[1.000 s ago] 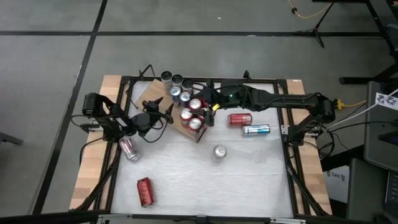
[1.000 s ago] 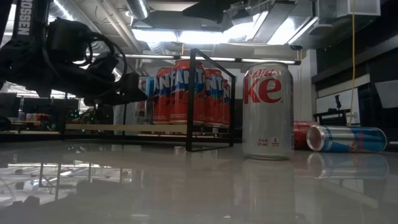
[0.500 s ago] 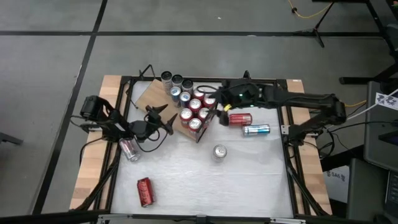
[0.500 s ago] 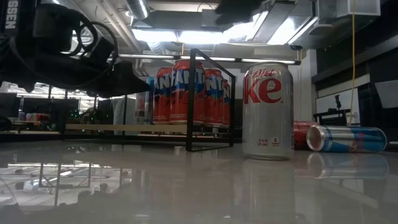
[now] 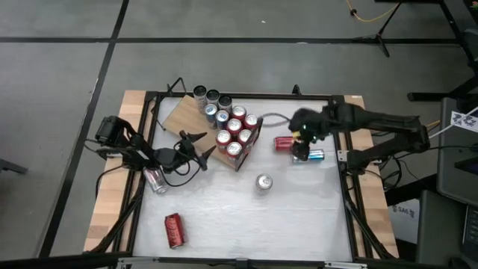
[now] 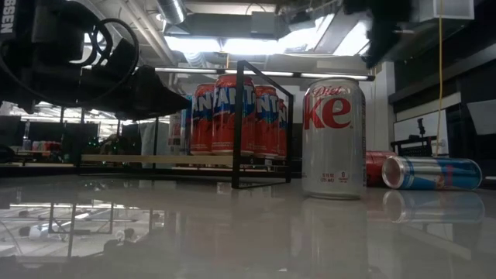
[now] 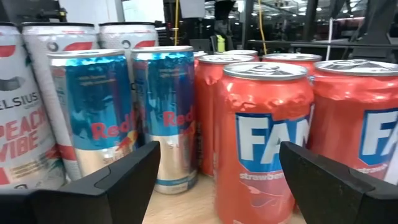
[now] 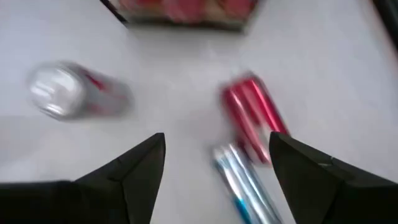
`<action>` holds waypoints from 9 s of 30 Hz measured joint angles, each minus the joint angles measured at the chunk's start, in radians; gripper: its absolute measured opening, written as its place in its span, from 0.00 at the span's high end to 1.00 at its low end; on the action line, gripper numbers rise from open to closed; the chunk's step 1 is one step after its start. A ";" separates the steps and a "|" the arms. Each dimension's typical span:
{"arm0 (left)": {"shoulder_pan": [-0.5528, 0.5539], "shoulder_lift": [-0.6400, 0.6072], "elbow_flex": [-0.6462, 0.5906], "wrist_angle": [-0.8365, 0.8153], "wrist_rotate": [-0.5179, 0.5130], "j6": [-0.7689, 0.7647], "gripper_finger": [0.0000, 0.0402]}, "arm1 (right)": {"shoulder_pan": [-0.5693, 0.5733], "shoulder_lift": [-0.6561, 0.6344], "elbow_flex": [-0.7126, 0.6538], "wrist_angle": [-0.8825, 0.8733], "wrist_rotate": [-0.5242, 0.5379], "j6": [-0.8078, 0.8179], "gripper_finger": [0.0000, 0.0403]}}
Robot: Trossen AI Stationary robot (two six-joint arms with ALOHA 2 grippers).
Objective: Pick and place cans onto a shelf
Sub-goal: Put the blue and white soda can on the shelf aligned with the other blue and white soda cans
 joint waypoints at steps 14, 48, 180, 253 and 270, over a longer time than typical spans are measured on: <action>0.000 0.000 0.000 -0.006 0.024 0.000 0.19 | 0.151 -0.061 -0.360 -0.060 0.110 0.170 0.31; 0.002 0.000 0.000 -0.007 0.023 -0.053 0.19 | 0.151 -0.114 -0.691 0.042 0.147 0.118 0.31; 0.001 0.000 0.001 -0.007 0.019 -0.053 0.19 | -0.117 0.225 -0.585 0.326 -0.451 -0.201 0.41; -0.245 -0.296 0.149 -0.028 0.049 0.137 0.19 | 0.388 0.224 -0.400 0.623 -0.205 0.302 0.41; -0.396 -0.276 0.213 -0.400 0.105 -0.237 0.19 | 0.534 0.238 -0.400 0.814 -0.099 0.398 0.41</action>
